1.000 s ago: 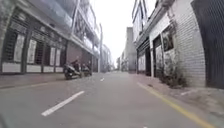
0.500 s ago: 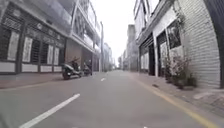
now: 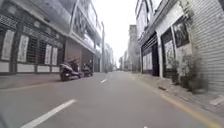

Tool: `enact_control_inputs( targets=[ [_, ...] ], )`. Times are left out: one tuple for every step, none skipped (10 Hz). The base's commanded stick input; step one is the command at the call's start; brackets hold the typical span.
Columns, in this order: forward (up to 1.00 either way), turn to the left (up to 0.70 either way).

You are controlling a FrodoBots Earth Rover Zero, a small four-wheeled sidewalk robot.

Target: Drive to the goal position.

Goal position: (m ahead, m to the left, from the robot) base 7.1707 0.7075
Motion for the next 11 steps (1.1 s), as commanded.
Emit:
enact_control_inputs(
  targets=[
    [0.85,0.00],
    [0.85,0.00],
    [0.85,0.00],
    [0.85,0.00],
    [0.85,0.00],
    [0.85,0.00],
    [0.85,0.00],
    [0.85,0.00],
    [0.85,0.00],
    [0.85,0.00],
    [0.85,0.00]
  ],
)
